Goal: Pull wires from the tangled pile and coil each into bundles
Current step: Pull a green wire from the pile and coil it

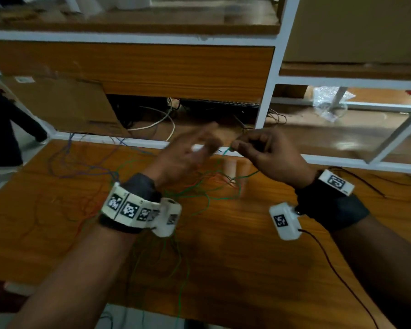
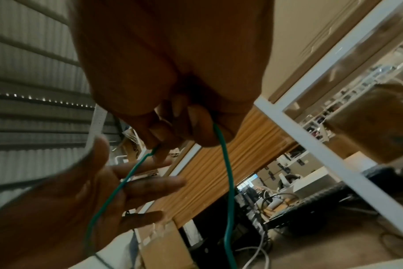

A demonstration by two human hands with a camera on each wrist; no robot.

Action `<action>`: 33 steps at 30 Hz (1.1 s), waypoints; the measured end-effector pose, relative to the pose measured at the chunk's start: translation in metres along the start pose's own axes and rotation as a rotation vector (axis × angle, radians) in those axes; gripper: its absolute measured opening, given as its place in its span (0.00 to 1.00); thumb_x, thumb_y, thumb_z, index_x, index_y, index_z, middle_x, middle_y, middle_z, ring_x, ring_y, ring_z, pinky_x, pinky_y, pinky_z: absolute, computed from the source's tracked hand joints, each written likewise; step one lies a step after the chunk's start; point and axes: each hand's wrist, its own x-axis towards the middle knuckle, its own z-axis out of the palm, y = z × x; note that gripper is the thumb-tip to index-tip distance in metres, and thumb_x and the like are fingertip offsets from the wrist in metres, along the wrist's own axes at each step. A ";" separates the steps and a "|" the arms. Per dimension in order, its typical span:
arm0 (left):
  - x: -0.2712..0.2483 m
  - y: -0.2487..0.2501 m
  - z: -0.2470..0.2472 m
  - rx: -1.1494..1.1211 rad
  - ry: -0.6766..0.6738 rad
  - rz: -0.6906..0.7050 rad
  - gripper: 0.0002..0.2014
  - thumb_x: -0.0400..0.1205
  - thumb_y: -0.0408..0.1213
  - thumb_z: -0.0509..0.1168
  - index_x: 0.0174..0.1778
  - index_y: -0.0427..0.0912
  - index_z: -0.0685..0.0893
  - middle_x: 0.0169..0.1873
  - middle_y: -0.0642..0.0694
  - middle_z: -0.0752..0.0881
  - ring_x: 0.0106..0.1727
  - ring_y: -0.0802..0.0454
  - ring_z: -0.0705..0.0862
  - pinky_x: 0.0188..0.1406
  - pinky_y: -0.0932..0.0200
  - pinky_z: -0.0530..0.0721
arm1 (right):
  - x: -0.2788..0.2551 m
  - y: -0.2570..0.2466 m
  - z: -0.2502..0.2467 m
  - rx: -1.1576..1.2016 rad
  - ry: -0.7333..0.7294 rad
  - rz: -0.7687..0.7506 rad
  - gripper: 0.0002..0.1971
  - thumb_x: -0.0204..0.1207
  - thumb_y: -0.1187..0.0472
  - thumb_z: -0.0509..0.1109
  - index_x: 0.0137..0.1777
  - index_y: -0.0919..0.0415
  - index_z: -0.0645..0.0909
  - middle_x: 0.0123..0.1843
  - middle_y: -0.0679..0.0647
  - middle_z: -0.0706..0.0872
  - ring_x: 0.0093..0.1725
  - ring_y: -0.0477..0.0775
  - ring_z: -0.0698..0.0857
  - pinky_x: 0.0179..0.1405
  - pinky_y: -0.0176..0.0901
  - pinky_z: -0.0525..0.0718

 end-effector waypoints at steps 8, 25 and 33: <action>0.017 -0.002 -0.035 -0.107 0.347 0.071 0.13 0.84 0.29 0.65 0.42 0.50 0.91 0.37 0.46 0.90 0.39 0.52 0.85 0.40 0.55 0.84 | -0.020 0.018 0.001 0.432 -0.150 0.197 0.22 0.80 0.52 0.76 0.49 0.77 0.85 0.31 0.72 0.78 0.31 0.60 0.77 0.34 0.47 0.77; -0.004 0.016 0.018 0.208 0.129 0.129 0.25 0.78 0.58 0.63 0.64 0.48 0.87 0.54 0.52 0.88 0.57 0.59 0.81 0.62 0.65 0.76 | -0.023 0.025 0.005 0.086 -0.045 0.103 0.07 0.86 0.63 0.72 0.48 0.63 0.91 0.28 0.39 0.83 0.23 0.40 0.78 0.27 0.34 0.72; -0.006 -0.002 -0.001 -0.051 -0.441 -0.166 0.20 0.82 0.30 0.71 0.70 0.44 0.82 0.60 0.45 0.88 0.61 0.47 0.86 0.63 0.51 0.85 | -0.026 0.035 -0.010 0.078 -0.024 0.175 0.08 0.82 0.67 0.75 0.46 0.53 0.92 0.31 0.48 0.88 0.28 0.44 0.81 0.32 0.44 0.78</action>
